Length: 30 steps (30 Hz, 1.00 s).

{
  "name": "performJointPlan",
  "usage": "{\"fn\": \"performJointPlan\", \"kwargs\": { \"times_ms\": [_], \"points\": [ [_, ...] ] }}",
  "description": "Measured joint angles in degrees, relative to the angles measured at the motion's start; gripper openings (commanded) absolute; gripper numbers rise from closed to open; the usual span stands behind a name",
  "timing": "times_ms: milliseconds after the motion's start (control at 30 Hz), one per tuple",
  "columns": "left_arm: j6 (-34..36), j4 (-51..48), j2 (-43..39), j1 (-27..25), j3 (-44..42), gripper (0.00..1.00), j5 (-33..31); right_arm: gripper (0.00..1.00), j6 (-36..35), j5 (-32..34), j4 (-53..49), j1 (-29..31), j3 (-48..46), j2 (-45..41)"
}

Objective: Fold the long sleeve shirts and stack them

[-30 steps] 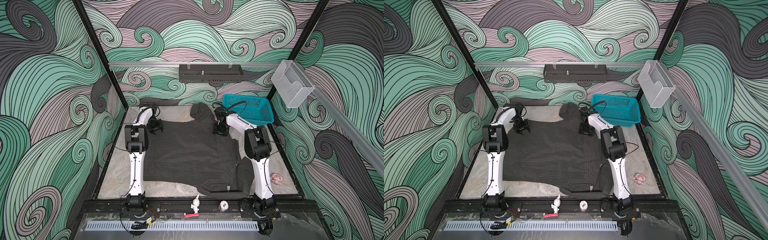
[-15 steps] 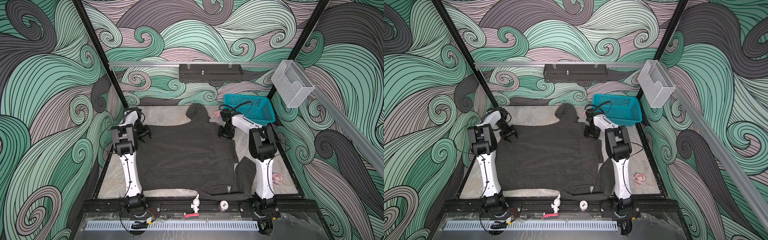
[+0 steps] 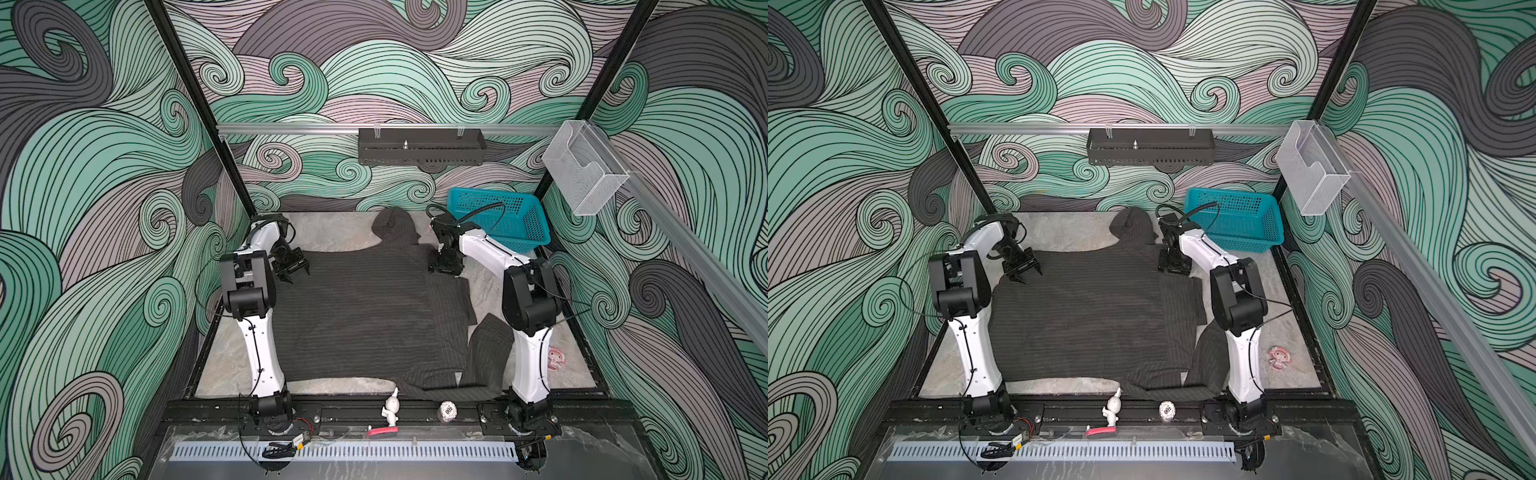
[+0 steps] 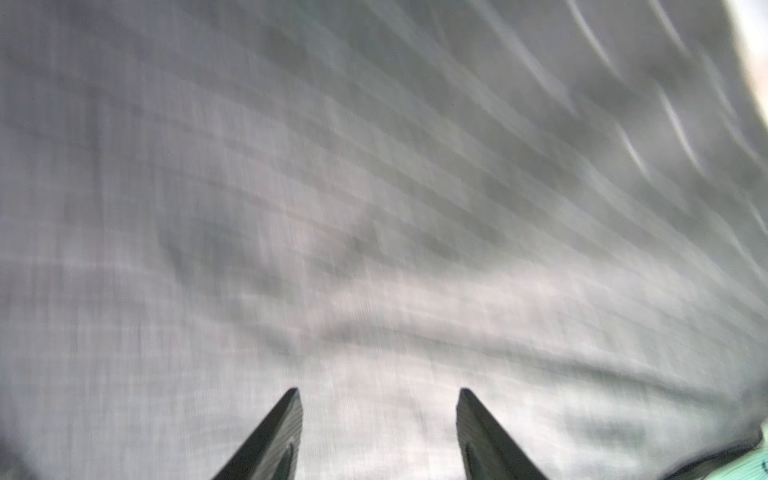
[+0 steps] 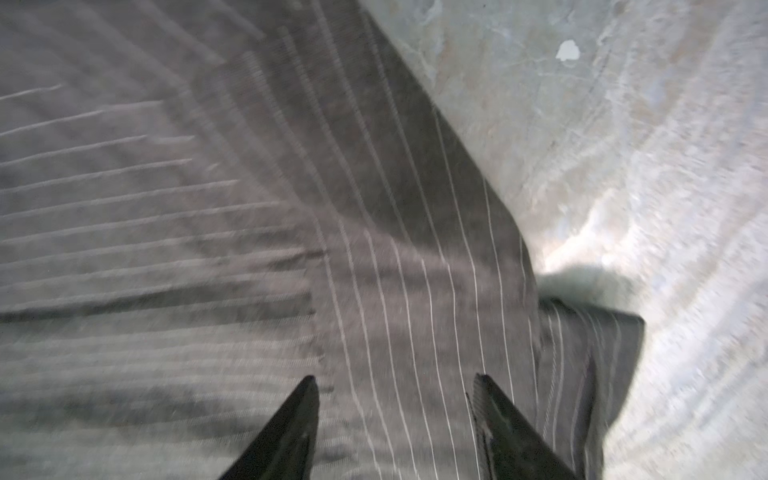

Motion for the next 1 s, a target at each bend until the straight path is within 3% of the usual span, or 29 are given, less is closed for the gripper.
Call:
{"fn": "performJointPlan", "kwargs": {
  "times_ms": [167,300,467,700,1000],
  "points": [
    [-0.5,2.5,-7.0,-1.2,-10.1,0.59,1.8,0.52,0.5,0.4,0.0,1.2,-3.5,-0.9],
    [-0.6,3.4,-4.5,-1.4,-13.6,0.59,1.1,0.50,0.9,0.7,-0.1,2.4,-3.7,2.9],
    [-0.7,2.1,-0.7,-1.4,-12.1,0.59,-1.1,0.48,1.3,1.6,-0.3,3.0,-0.2,7.1],
    [-1.2,-4.4,7.8,-1.4,1.7,0.59,-2.8,0.46,1.7,2.1,-1.4,1.5,8.2,12.6],
    [-1.6,-10.5,21.8,-1.5,29.2,0.59,-1.8,0.46,1.5,3.0,-5.6,-2.6,26.5,22.9]
  ]
}}
